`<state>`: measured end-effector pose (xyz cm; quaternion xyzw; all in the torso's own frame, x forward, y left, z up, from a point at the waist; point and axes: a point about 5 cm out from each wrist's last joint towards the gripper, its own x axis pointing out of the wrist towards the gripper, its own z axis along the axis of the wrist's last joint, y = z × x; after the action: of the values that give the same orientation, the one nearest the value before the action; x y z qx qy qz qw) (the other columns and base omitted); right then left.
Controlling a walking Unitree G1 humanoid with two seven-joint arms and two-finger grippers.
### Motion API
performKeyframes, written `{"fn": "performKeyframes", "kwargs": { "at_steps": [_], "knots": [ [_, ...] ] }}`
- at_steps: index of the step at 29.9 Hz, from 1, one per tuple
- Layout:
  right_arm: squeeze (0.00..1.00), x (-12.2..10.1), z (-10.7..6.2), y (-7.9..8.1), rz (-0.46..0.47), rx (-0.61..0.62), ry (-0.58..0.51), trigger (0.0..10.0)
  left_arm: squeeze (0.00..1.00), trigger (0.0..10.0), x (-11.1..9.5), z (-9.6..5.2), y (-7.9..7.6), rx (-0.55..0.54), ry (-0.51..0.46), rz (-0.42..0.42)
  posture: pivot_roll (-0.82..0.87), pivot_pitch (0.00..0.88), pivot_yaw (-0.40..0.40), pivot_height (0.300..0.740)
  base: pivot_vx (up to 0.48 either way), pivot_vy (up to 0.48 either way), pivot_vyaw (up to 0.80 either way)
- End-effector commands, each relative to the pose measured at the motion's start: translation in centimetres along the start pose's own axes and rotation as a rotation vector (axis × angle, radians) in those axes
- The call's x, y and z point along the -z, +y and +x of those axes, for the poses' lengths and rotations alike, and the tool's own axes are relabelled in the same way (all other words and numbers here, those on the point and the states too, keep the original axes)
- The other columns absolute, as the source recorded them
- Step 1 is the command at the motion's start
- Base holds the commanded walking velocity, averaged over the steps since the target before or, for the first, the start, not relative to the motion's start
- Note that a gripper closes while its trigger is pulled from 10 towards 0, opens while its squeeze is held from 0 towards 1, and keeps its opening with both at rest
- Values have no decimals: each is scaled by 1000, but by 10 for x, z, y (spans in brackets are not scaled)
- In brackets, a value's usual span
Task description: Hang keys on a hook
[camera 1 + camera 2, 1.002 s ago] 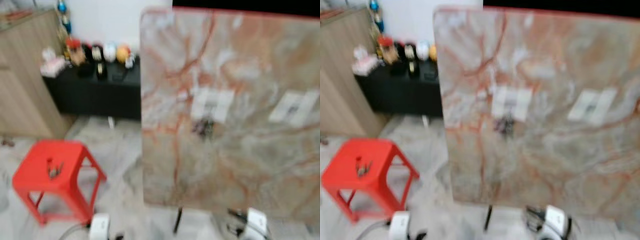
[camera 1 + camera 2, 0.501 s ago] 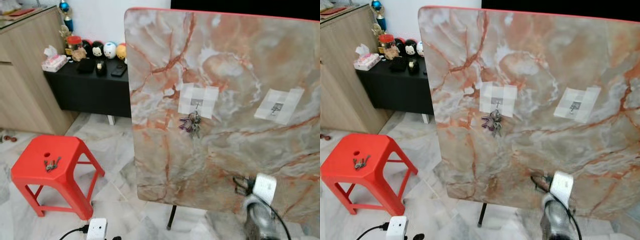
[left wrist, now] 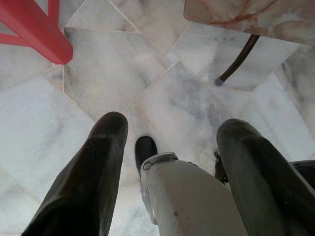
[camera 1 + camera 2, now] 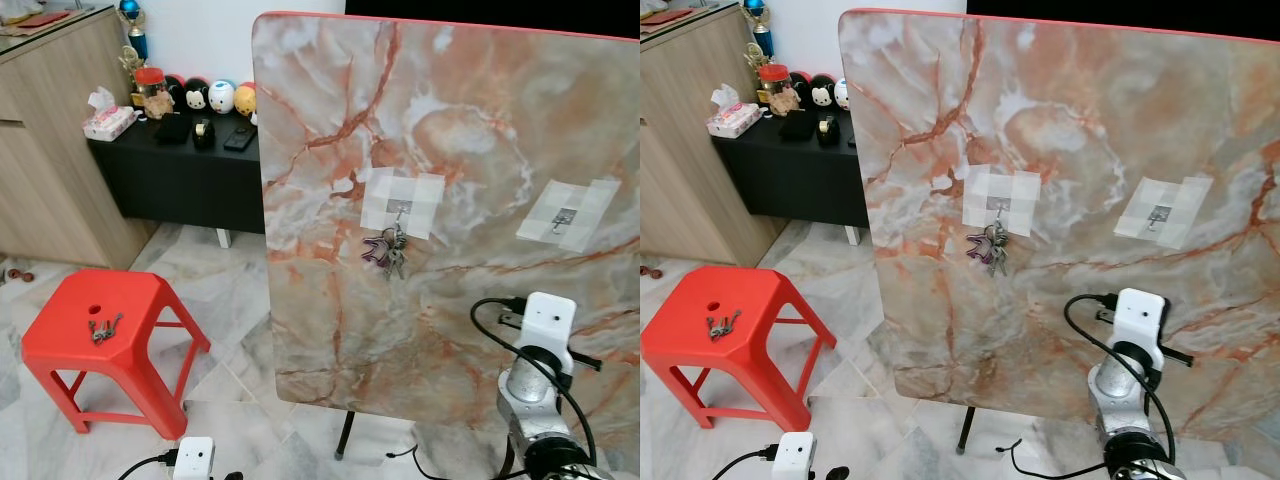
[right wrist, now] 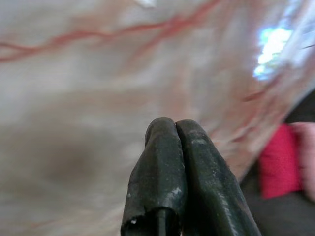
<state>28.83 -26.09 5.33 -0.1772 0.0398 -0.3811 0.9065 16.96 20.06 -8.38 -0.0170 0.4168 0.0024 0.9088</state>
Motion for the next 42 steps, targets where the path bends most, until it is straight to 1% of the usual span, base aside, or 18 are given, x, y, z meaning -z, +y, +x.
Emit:
{"fn": "performKeyframes", "kwargs": {
  "at_steps": [1,5,9,13,16,18,19,21,26,28,29,31,33,35,37,38,39,42],
  "knots": [
    [0,-10,5,-5,-42,32,-79,10000,0,10000,-1,0,-1,3,0,-2,19,0,-79,740,0,0,0],
    [0,-27,3,-1,-83,30,-203,10000,0,10000,-1,0,0,2,-1,-2,19,0,-77,740,0,0,0],
    [0,-38,1,5,-107,19,-278,10000,0,10000,-1,0,0,5,0,0,19,0,-76,740,0,0,0],
    [0,-47,-2,13,-65,-33,-304,10000,0,10000,-1,0,0,8,0,7,22,0,-76,740,0,0,0],
    [0,-45,-4,17,-32,-82,-256,10000,0,10000,0,0,1,7,1,14,21,0,-75,740,0,0,0],
    [0,-31,-10,30,44,-246,-103,10000,0,10000,0,-1,5,4,3,27,17,0,-72,740,0,0,0],
    [0,-31,-10,30,44,-246,-103,10000,0,10000,0,-1,5,4,3,27,17,0,-72,740,0,0,0],
    [0,-25,-17,39,66,-376,-43,10000,0,10000,0,-2,8,3,0,36,17,0,-72,740,0,0,0],
    [0,-19,-24,36,27,-499,-27,10000,0,10000,1,-6,21,-10,-13,52,19,0,-83,740,0,0,0],
    [0,-12,-28,34,7,-602,27,10000,0,10000,-1,-8,28,-15,-29,71,11,0,-84,740,0,0,0],
    [0,-12,-28,34,7,-602,27,10000,0,10000,-1,-8,28,-15,-29,71,11,0,-84,740,0,0,0],
    [0,-5,-36,39,3,-730,96,10000,0,10000,-4,-8,28,0,-41,115,-2,0,-85,740,0,0,0],
    [0,-3,-50,46,-61,-941,87,10000,0,10000,-12,-7,28,36,-78,189,-6,0,-85,740,0,0,0],
    [0,-6,-61,49,-51,-1132,103,10000,0,10000,-24,-7,29,74,-132,260,-3,0,-86,740,0,0,0],
    [0,-21,-67,48,-142,-1413,2,10000,0,10000,-51,-9,28,147,-250,462,-2,0,-89,740,0,0,0],
    [0,-21,-67,48,-142,-1413,2,10000,0,10000,-51,-9,28,147,-250,462,-2,0,-89,740,0,0,0],
    [0,-26,-66,45,-173,-1485,-28,10000,0,10000,-58,-10,27,177,-281,525,-2,0,-92,740,0,0,0],
    [0,-43,-59,37,-218,-1607,-69,10000,0,10000,-80,-14,26,249,-365,595,4,0,-96,740,0,0,0]
  ]
}}
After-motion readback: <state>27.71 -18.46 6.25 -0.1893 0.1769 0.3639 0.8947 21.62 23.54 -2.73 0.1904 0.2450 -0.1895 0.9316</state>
